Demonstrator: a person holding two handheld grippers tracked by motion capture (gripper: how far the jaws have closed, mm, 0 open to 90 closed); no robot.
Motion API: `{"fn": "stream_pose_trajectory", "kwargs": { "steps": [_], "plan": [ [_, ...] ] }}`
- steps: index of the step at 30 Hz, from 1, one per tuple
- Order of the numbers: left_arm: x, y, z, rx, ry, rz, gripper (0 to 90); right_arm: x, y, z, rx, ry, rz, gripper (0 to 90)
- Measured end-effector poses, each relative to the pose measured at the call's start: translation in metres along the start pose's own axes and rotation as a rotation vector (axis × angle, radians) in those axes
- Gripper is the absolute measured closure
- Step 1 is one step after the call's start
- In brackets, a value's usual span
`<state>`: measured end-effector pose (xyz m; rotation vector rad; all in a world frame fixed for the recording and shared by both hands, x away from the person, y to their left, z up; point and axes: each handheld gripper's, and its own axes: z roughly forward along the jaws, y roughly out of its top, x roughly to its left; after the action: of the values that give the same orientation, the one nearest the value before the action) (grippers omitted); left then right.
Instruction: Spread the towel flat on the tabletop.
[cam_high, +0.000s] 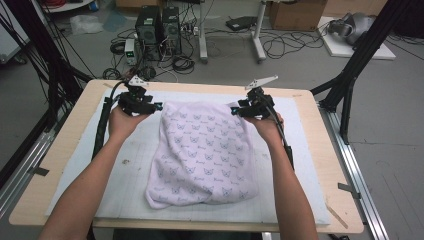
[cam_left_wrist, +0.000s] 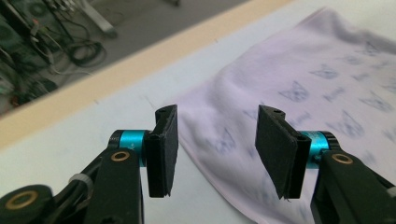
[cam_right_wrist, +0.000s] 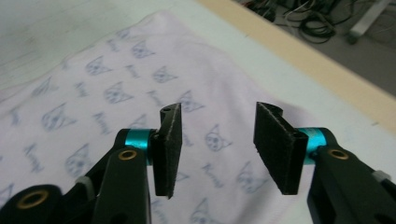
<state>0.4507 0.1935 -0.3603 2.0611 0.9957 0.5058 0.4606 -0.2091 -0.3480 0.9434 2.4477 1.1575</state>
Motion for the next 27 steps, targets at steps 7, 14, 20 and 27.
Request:
{"fn": "stream_pose_trajectory", "kwargs": {
  "steps": [7,14,20,27],
  "plan": [
    [-0.025,-0.038,-0.007,0.000,-0.086,0.057,48.4,0.027,-0.034,-0.006,0.004,0.073,-0.034,46.5],
    [-0.048,-0.065,-0.025,-0.031,-0.143,0.106,48.1,0.049,-0.063,-0.024,-0.030,0.120,-0.056,44.1],
    [-0.056,-0.082,-0.040,-0.045,-0.181,0.092,44.1,0.066,-0.084,-0.042,-0.045,0.134,-0.073,41.8],
    [-0.067,-0.095,-0.054,-0.058,-0.219,0.101,41.9,0.075,-0.101,-0.059,-0.083,0.144,-0.072,39.3]
  ]
}}
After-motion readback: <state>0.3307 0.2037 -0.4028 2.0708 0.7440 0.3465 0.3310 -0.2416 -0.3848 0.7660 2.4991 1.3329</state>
